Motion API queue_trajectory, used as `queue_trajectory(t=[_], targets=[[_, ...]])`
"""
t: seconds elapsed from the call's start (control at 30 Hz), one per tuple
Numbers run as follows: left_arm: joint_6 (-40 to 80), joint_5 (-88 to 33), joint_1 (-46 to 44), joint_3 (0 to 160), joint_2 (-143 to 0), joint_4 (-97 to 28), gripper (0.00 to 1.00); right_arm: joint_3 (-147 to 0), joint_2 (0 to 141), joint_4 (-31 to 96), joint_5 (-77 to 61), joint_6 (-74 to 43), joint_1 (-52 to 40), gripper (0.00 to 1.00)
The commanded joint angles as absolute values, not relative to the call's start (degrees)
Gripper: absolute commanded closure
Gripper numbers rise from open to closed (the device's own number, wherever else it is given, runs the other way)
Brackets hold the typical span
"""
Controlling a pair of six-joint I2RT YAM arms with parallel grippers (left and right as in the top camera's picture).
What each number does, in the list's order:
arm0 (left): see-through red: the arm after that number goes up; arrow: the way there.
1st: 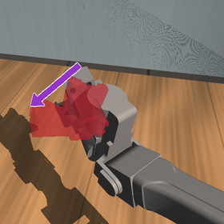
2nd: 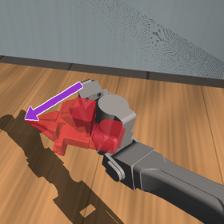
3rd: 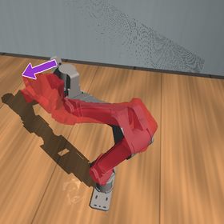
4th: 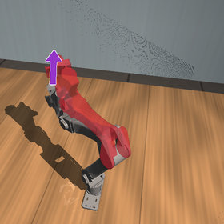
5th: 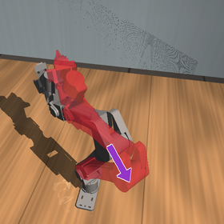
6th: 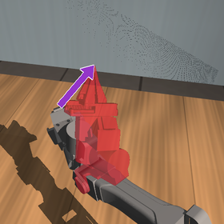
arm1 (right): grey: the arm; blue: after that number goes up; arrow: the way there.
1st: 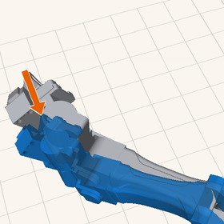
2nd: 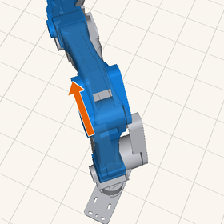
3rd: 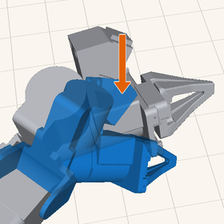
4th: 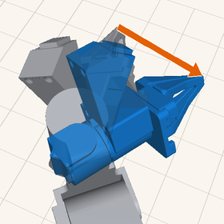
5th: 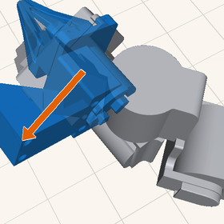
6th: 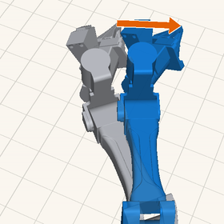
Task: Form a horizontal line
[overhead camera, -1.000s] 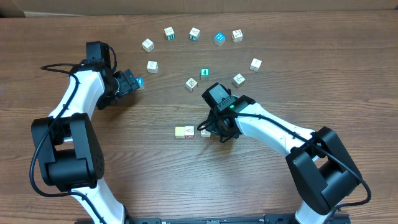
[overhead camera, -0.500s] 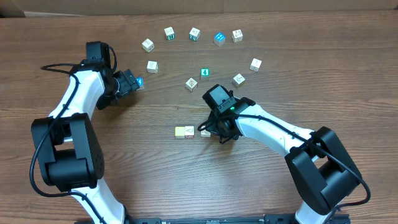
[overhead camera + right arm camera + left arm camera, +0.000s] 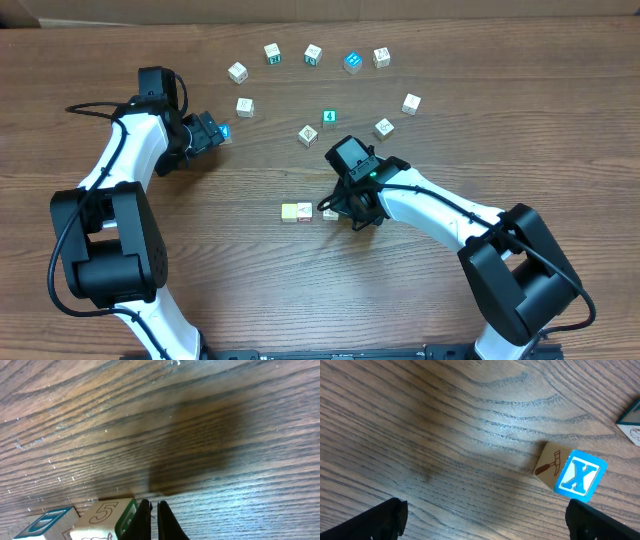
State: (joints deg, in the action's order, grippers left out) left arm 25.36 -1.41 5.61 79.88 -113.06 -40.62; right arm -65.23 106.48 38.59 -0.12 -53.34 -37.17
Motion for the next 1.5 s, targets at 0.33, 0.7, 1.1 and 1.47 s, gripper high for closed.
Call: queue_trajectory(t=[0.33,0.7,1.1,1.47], targets=[[25.3,-1.1,5.2,80.8,-113.7,-40.4,0.0,-64.9,106.7,36.1,-0.4,-52.3,-38.9,0.96],[25.3,-1.1,5.2,80.8,-113.7,-40.4,0.01,-64.9,106.7,37.4,-0.3,-53.1,-38.9,0.96],[25.3,-1.0,5.2,80.8,-113.7,-40.4,0.0,-64.1,106.7,37.8,1.2,-55.8,-38.9,0.96],[25.3,-1.1,5.2,80.8,-113.7,-40.4,0.0,-64.1,106.8,36.3,-0.8,-55.5,-39.0,0.96]])
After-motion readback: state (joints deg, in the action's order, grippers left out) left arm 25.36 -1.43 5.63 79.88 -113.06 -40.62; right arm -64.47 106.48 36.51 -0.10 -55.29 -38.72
